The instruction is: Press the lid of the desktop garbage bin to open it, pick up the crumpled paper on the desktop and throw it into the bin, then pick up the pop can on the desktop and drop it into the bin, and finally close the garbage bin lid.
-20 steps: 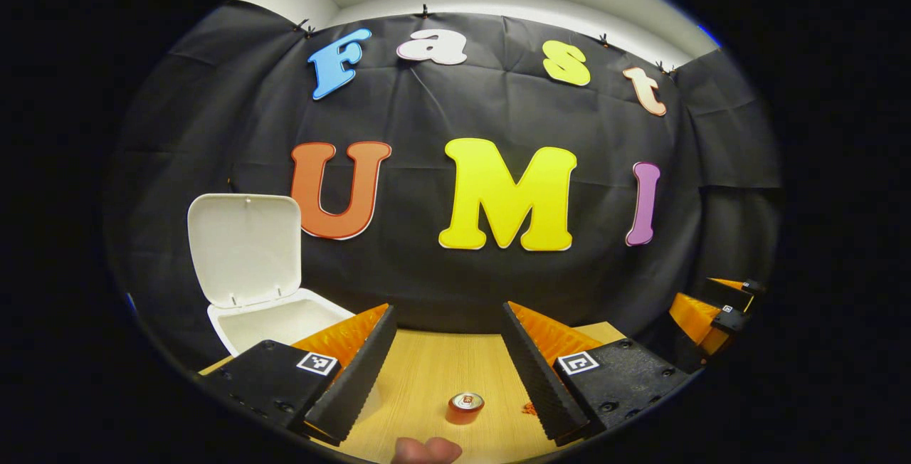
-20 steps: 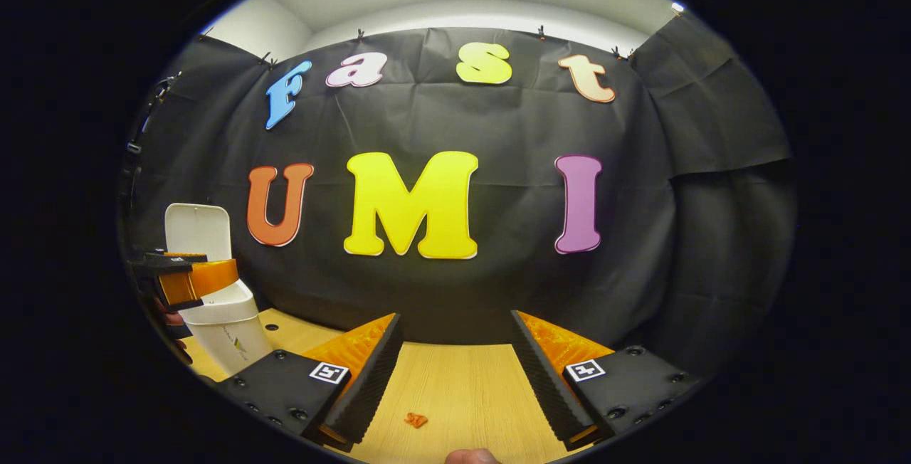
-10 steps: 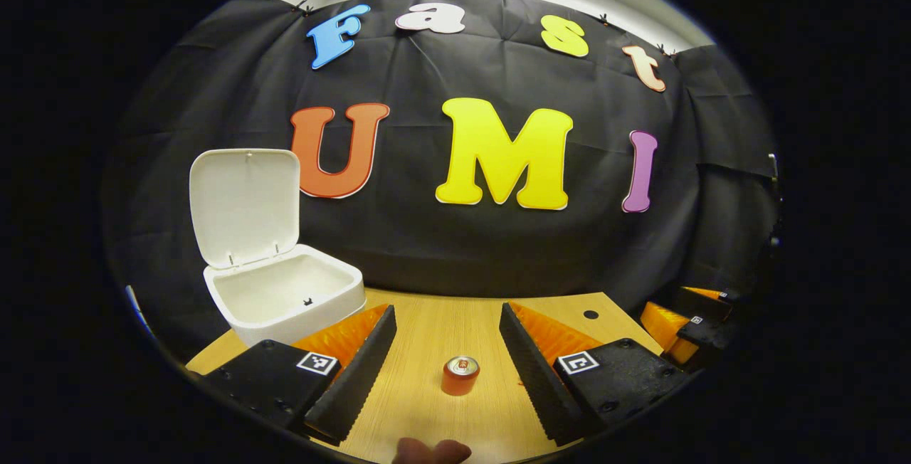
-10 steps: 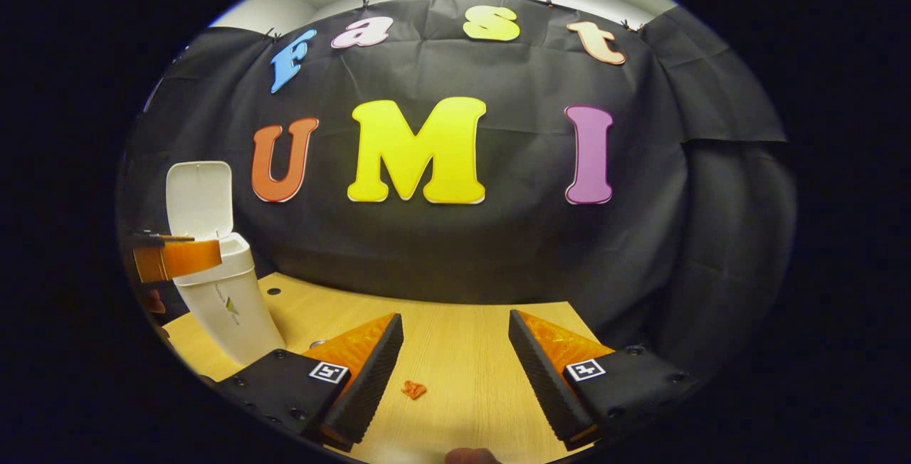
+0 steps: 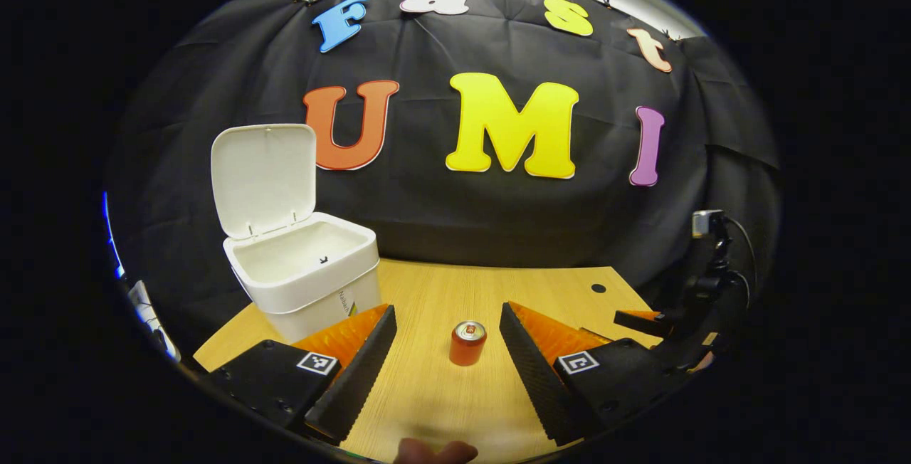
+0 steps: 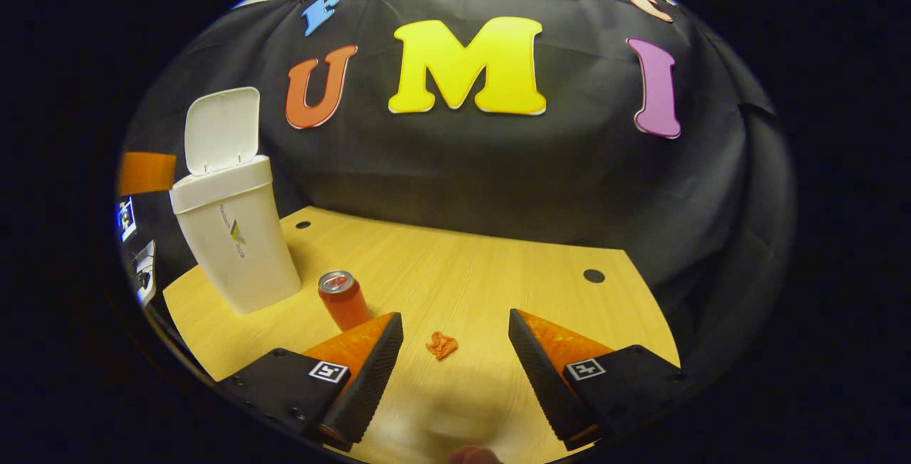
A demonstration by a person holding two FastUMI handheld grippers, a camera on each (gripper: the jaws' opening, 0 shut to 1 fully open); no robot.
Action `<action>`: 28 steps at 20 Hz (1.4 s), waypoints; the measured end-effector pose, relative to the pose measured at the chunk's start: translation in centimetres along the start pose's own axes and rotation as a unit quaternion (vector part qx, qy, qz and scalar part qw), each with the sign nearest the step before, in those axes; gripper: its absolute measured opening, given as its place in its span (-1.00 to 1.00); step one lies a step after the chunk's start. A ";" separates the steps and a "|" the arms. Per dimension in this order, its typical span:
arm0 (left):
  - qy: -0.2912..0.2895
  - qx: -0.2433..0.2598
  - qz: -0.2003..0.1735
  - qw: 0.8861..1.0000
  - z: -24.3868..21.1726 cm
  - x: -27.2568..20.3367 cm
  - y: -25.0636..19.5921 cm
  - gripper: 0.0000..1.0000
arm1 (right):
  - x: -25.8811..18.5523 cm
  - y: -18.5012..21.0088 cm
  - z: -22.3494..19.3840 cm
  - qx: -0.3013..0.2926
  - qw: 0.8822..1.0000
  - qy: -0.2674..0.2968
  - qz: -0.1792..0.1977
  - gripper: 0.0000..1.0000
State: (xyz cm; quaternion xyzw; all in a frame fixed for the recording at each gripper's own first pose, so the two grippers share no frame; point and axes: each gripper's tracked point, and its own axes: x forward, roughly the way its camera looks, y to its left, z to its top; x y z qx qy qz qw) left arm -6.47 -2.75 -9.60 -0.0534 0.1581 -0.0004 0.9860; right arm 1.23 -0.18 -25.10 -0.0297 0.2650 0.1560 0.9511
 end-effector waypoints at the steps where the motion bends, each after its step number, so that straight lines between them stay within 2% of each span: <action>1: 0.004 -0.002 0.002 1.000 -0.1 -0.2 0.3 0.92 | 1.1 0.1 -0.9 -0.004 1.000 0.012 0.004 0.87; 4: 0.009 0.005 0.021 1.000 0.0 -1.0 1.7 0.93 | 3.8 0.6 -3.2 -0.031 0.998 0.050 0.015 0.90; 10: 0.028 -0.005 0.041 0.999 -1.0 -2.2 4.0 0.94 | 8.2 1.5 -7.7 -0.027 0.990 0.133 0.028 0.89; 17: 0.032 -0.011 0.076 0.997 -1.1 -3.1 7.1 0.93 | 11.7 1.8 -10.1 -0.044 0.983 0.175 0.021 0.92; 19: 0.034 -0.014 0.082 0.996 -1.4 -3.1 7.7 0.94 | 12.2 1.6 -10.3 -0.041 0.983 0.179 0.020 0.85; 21: 0.035 -0.017 0.086 0.996 -1.3 -3.2 8.0 0.94 | 12.6 1.5 -10.9 -0.036 0.981 0.187 0.021 0.60; 22: 0.035 -0.017 0.087 0.995 -1.3 -3.2 8.2 0.94 | 12.7 1.4 -11.1 -0.036 0.981 0.191 0.019 0.39; 23: 0.035 -0.017 0.088 0.995 -1.2 -3.2 8.3 0.94 | 12.8 1.4 -11.4 -0.034 0.980 0.196 0.021 0.28; 25: 0.036 -0.016 0.089 0.995 -1.3 -3.1 8.5 0.94 | 12.8 1.4 -11.5 -0.027 0.979 0.199 0.027 0.25; 26: 0.037 -0.016 0.089 0.995 -1.3 -3.1 8.5 0.94 | 12.7 1.5 -11.3 -0.028 0.979 0.199 0.027 0.04; 27: 0.038 -0.016 0.088 0.995 -1.4 -3.0 8.4 0.94 | 12.9 1.6 -11.4 -0.026 0.979 0.200 0.027 -0.08; 28: 0.038 -0.016 0.088 0.995 -1.3 -3.1 8.4 0.94 | 13.0 1.9 -11.5 -0.021 0.979 0.201 0.030 -0.11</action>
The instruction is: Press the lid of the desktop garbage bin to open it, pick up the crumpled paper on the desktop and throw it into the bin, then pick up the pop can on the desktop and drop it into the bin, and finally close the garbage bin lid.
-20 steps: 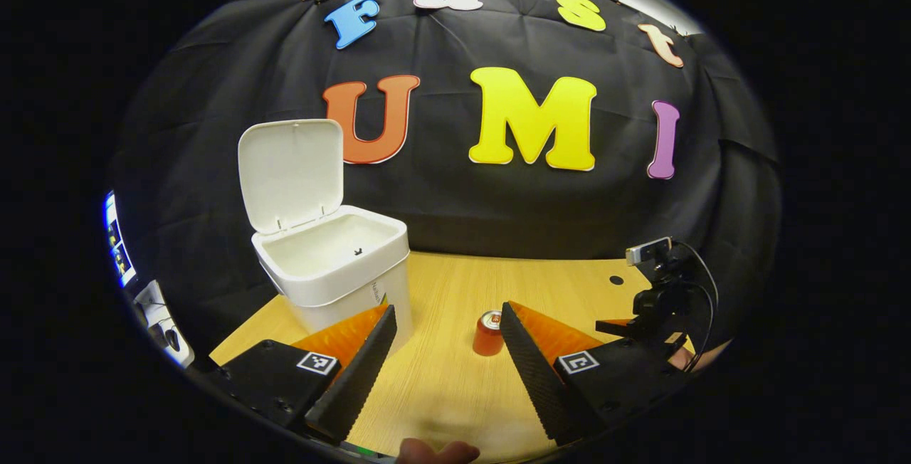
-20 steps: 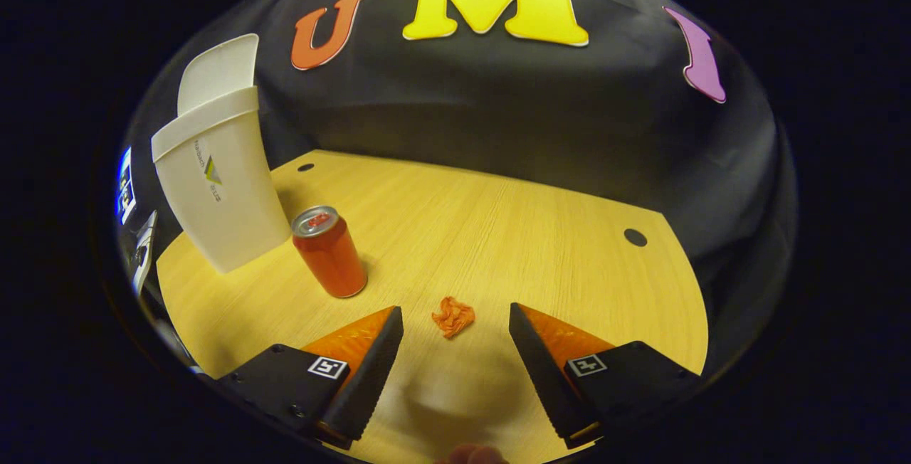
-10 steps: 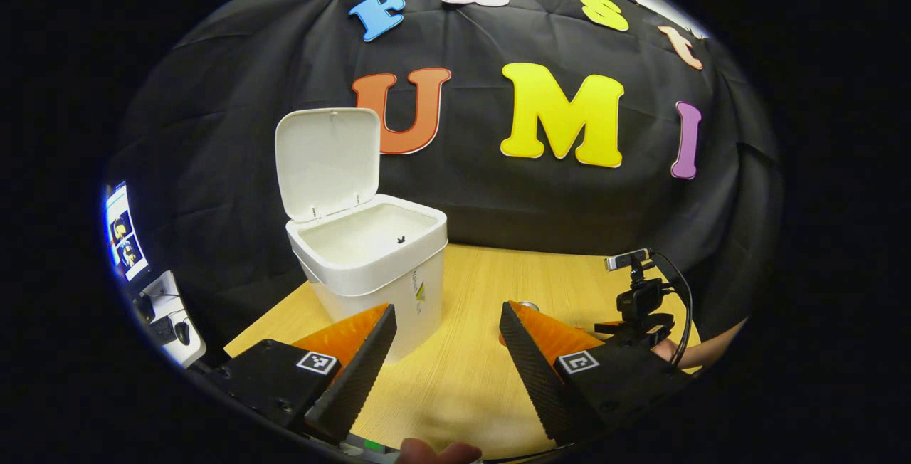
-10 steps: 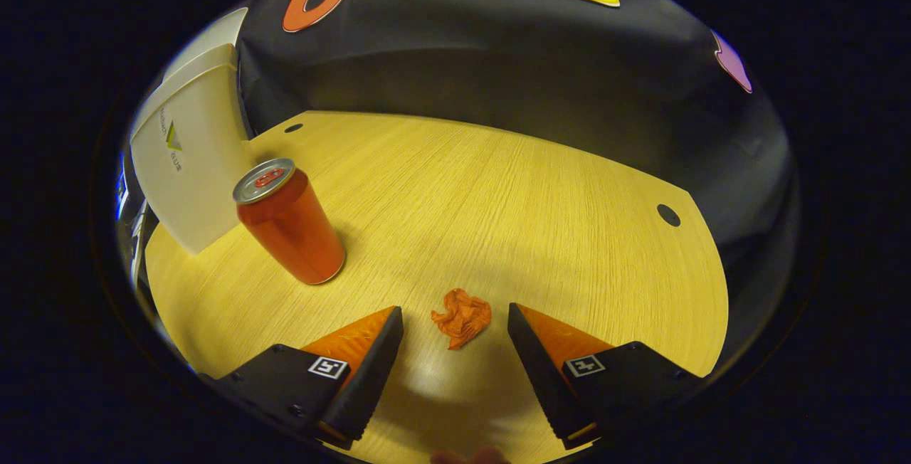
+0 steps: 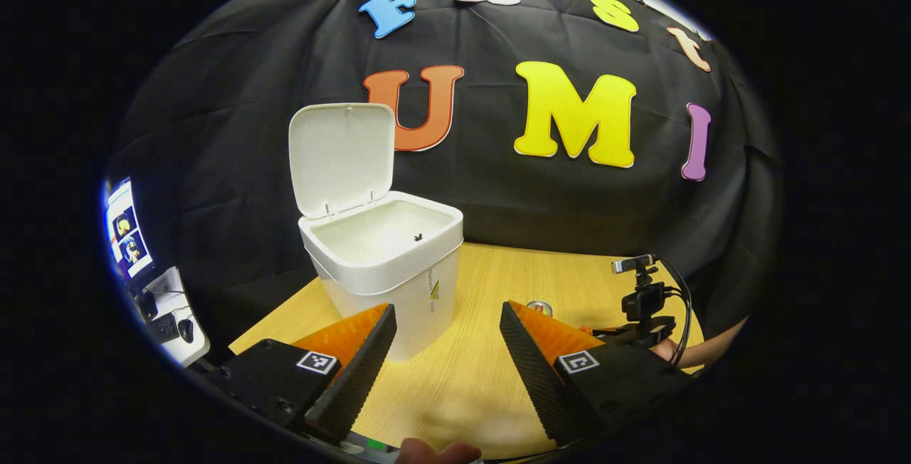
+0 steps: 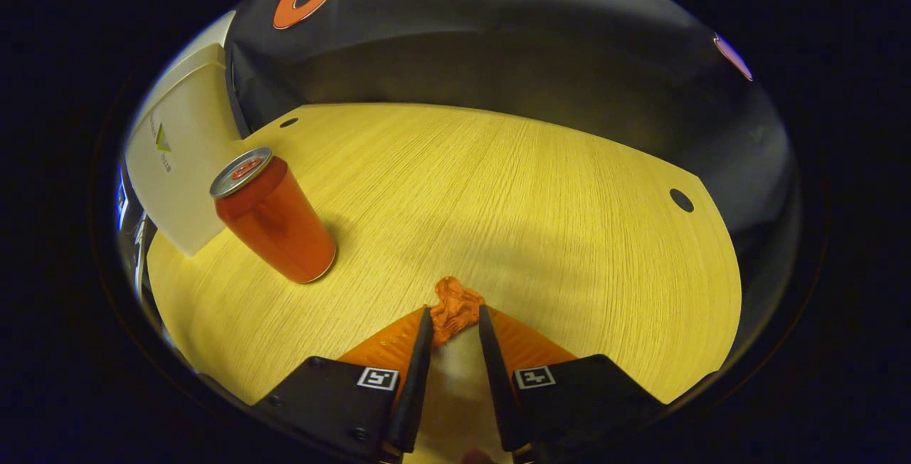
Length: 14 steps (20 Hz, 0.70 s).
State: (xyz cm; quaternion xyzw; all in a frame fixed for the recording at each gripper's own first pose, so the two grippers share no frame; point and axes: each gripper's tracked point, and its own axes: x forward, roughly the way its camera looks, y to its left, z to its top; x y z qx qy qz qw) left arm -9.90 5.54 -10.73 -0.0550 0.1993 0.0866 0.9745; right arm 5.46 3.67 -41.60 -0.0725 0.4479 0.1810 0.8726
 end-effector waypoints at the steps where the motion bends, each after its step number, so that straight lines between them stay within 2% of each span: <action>1: -0.001 0.001 0.000 1.000 0.1 0.1 0.1 0.94 | 0.8 0.2 -0.2 0.005 1.000 0.000 0.004 -0.10; 2: -0.001 0.002 0.000 1.000 0.1 0.1 0.1 0.94 | 0.1 0.1 0.0 0.005 1.000 0.002 0.005 -0.48; 5: -0.002 0.006 0.000 1.000 0.2 0.0 0.3 0.94 | -0.2 0.1 0.3 -0.013 1.000 0.006 0.004 -0.49; 6: -0.003 0.008 0.001 1.000 0.3 -0.1 0.4 0.94 | -0.1 0.3 0.1 -0.014 1.000 0.012 0.006 -0.80; 7: -0.004 0.009 0.002 1.000 0.3 -0.1 0.6 1.00 | -0.4 0.5 0.0 -0.012 1.000 0.016 0.008 -0.80; 8: -0.004 0.009 0.002 1.000 0.3 -0.1 0.8 0.93 | -0.5 0.5 0.0 -0.010 1.000 0.018 0.011 -0.84; 10: -0.005 0.007 0.002 1.000 0.2 -0.3 1.0 0.94 | -1.0 0.5 0.1 -0.015 1.000 0.013 0.009 -0.80; 11: -0.005 0.006 0.001 1.000 0.2 -0.2 1.0 0.94 | -1.8 0.8 0.5 -0.029 0.999 0.008 0.010 -0.98; 14: -0.006 0.003 -0.008 1.000 -0.1 -0.2 0.9 0.94 | -4.4 2.2 2.4 -0.045 0.998 -0.022 0.023 -0.98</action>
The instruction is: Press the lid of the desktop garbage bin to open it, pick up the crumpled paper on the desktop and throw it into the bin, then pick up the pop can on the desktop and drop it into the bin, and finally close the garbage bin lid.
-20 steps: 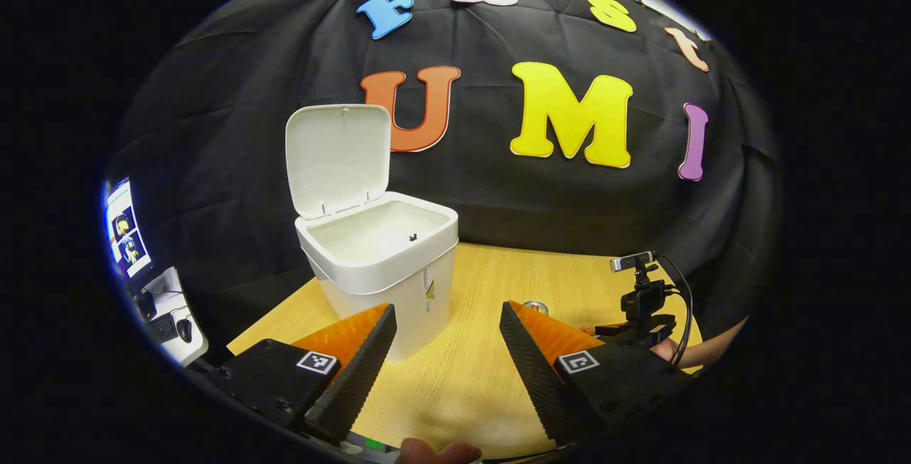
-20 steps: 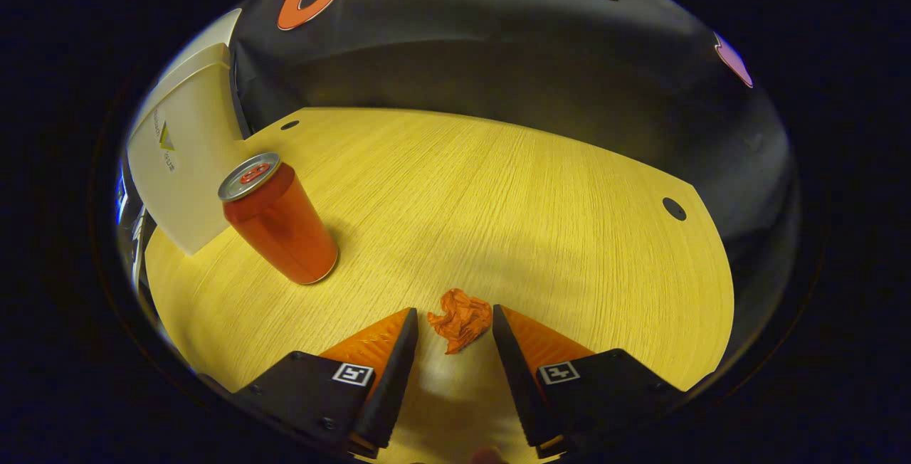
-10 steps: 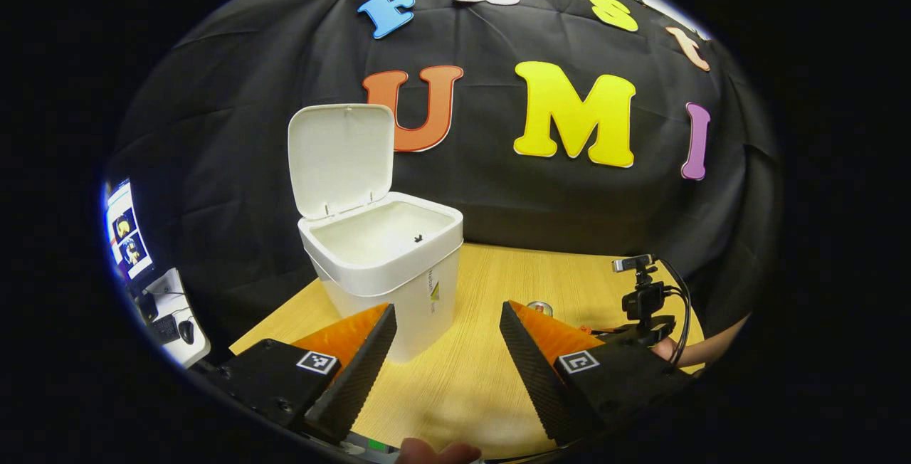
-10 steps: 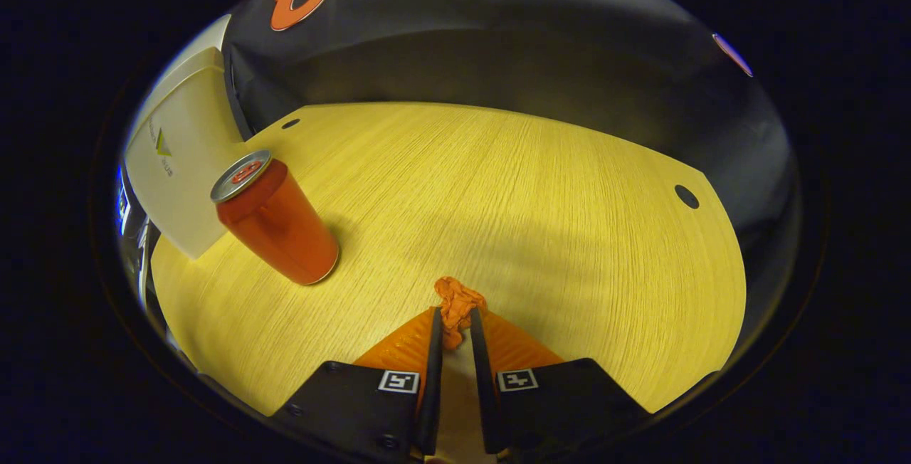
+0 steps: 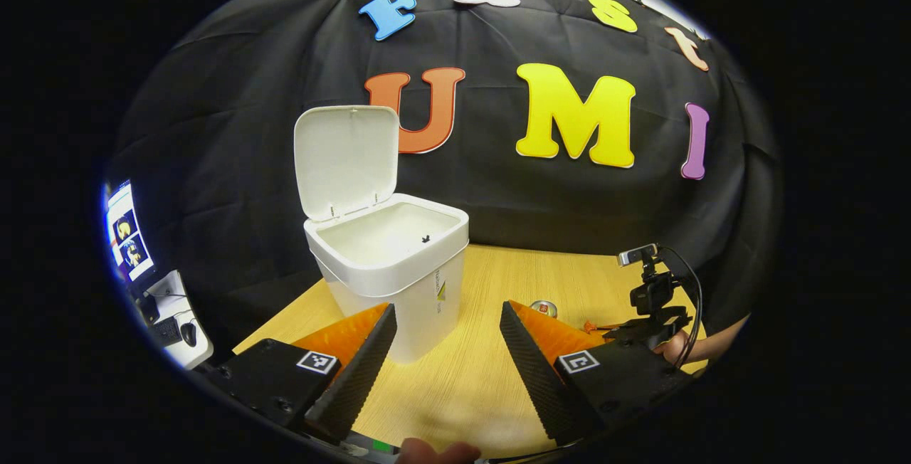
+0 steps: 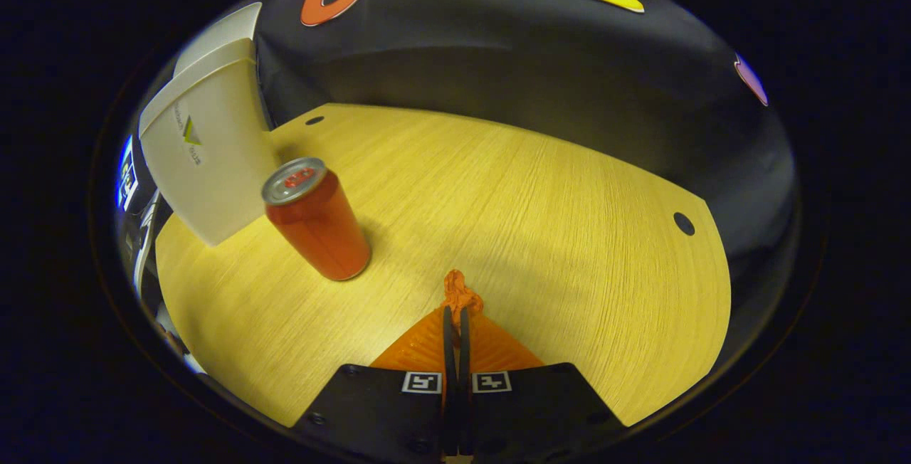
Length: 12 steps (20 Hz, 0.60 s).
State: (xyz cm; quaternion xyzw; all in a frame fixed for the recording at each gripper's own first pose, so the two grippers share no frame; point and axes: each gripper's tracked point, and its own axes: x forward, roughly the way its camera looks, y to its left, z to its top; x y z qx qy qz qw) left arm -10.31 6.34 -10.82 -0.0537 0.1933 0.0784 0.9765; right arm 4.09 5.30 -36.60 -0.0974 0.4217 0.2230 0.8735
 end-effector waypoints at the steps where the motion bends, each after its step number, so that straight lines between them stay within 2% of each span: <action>1: 0.000 0.000 -0.004 1.000 -0.1 0.1 -0.2 0.93 | -0.8 0.1 0.7 0.002 1.000 -0.009 -0.001 -0.98; 2: 0.000 0.000 -0.008 1.000 -0.2 0.2 -0.3 1.00 | -1.8 0.6 1.6 0.007 1.000 -0.019 0.002 -0.98; 4: -0.002 -0.002 -0.020 1.000 -0.3 0.6 -0.7 0.93 | -3.8 1.1 3.1 0.005 0.999 -0.039 0.005 -0.98; 12: -0.004 -0.016 -0.048 0.999 -1.5 1.7 -0.6 0.94 | -12.5 4.5 10.5 -0.013 0.992 -0.122 0.026 -0.99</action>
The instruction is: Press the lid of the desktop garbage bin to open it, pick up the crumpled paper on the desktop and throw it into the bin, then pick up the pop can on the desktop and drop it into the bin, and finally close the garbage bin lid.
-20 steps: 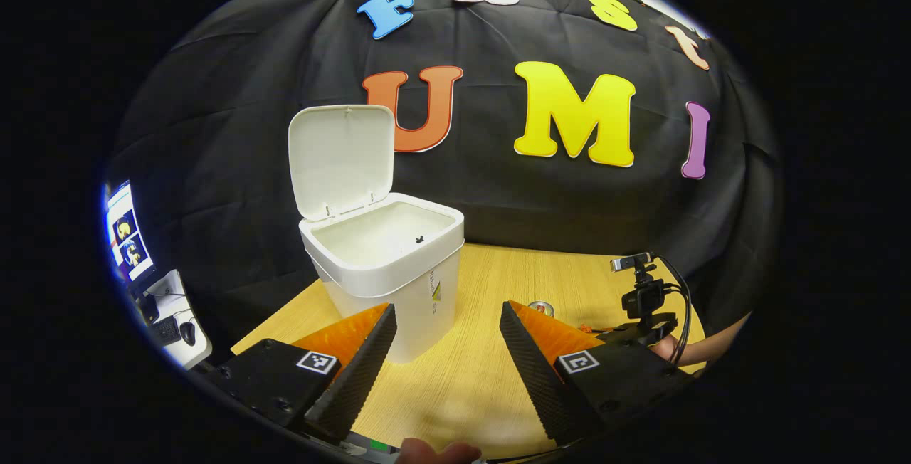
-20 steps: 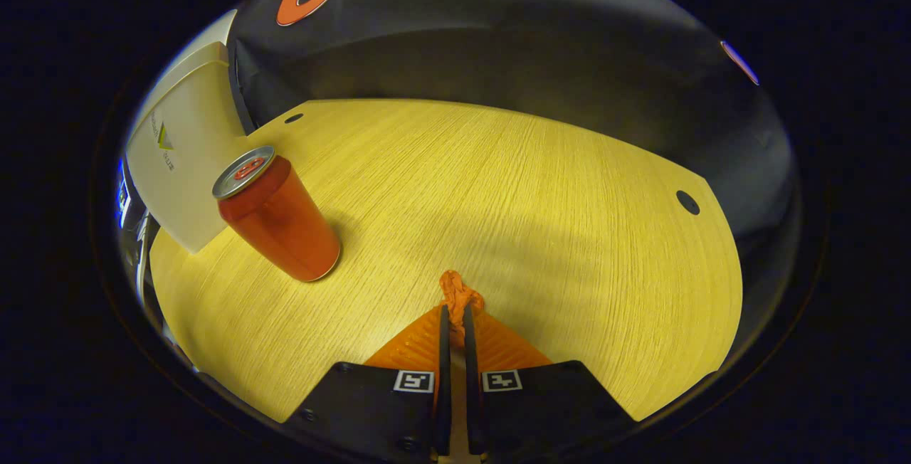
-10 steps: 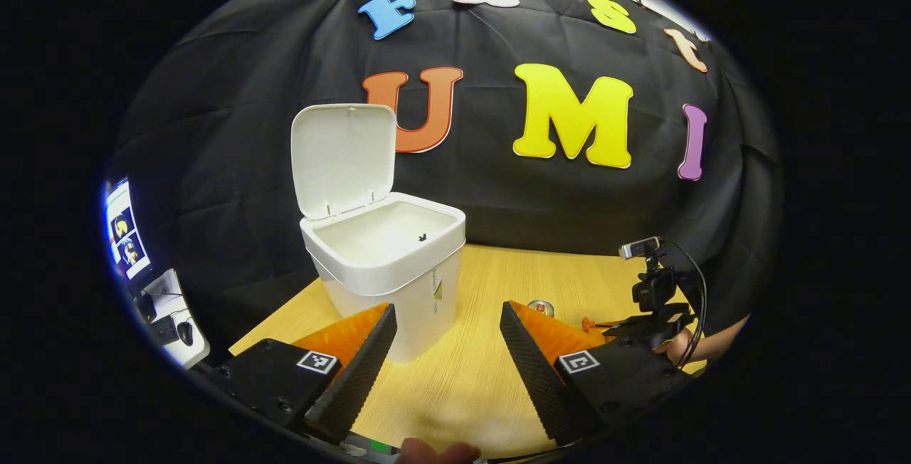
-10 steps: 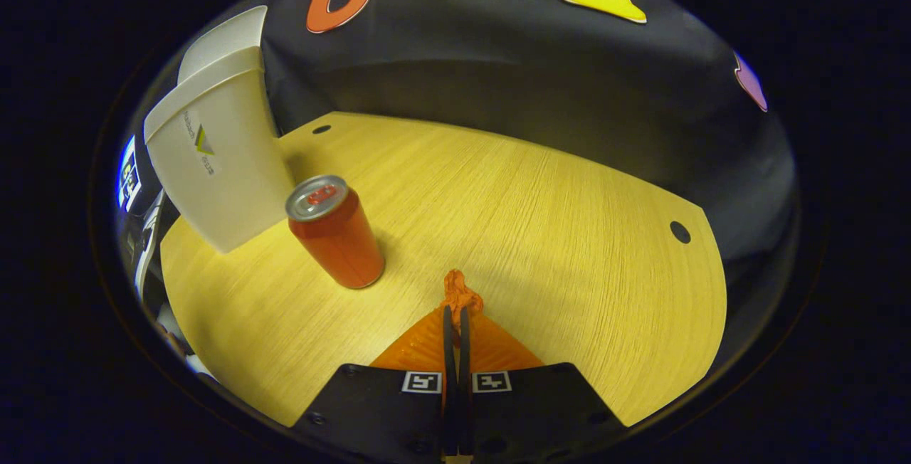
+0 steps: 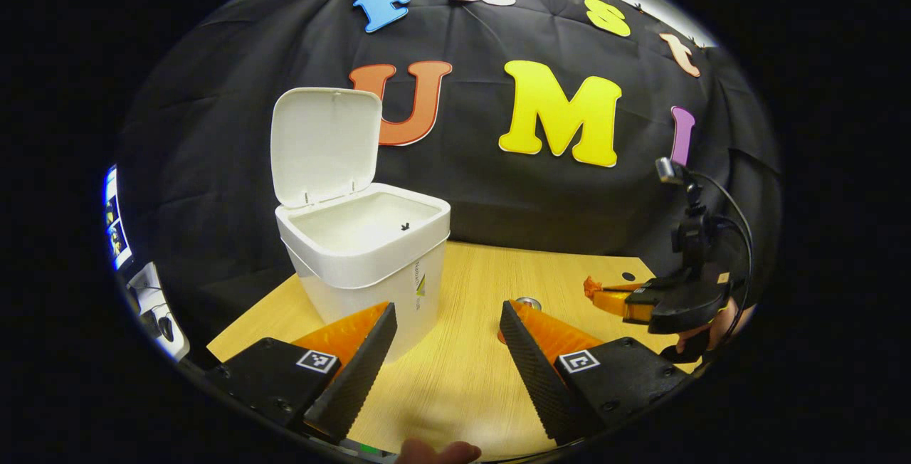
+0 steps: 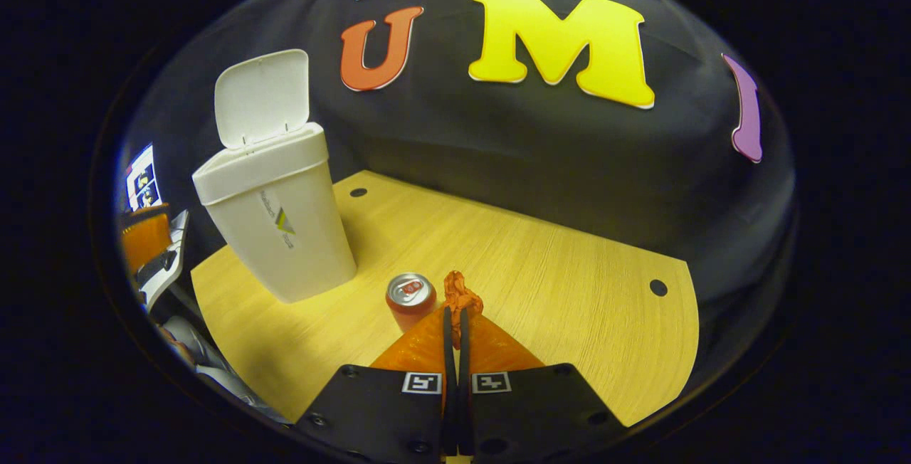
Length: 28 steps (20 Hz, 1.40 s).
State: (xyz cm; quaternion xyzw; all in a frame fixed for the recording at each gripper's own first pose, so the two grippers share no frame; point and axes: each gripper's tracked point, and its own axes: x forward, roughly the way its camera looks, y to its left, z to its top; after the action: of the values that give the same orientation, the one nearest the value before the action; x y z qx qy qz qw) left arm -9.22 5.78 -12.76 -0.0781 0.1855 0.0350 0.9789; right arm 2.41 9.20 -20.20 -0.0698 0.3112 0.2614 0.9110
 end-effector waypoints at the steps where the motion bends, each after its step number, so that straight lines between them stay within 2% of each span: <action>1: -0.002 -0.001 -0.001 1.000 0.0 0.0 0.2 0.94 | -0.3 0.5 1.0 0.001 1.000 -0.006 0.004 -0.99; 9: -0.007 -0.012 0.023 1.000 -0.4 -0.8 4.5 0.94 | -0.3 5.9 9.2 0.009 0.997 -0.056 0.046 -0.99; 16: -0.015 -0.031 0.059 0.998 -0.4 -2.8 8.5 0.94 | 0.9 14.9 14.3 -0.030 0.990 -0.080 0.110 -0.99; 17: -0.014 -0.037 0.066 0.997 -1.2 -1.1 9.0 0.94 | 1.2 16.4 15.1 -0.038 0.988 -0.088 0.122 -0.99; 18: -0.013 -0.043 0.072 0.996 -1.5 -1.5 9.5 0.94 | 1.5 17.9 16.1 -0.043 0.985 -0.100 0.132 -0.99; 24: -0.022 -0.052 0.103 0.993 -1.2 -3.2 12.5 0.94 | 4.2 24.2 17.6 -0.072 0.978 -0.100 0.170 -0.99; 28: -0.019 -0.056 0.121 0.991 -1.7 -3.8 14.1 0.94 | 5.8 27.0 17.7 -0.078 0.976 -0.094 0.180 -1.00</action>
State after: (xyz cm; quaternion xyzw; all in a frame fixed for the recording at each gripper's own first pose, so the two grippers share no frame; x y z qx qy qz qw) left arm -14.76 19.22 -14.86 -0.1087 0.1725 0.1647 0.9650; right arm 1.72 39.89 -8.62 -0.0588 0.2104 0.4497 0.8661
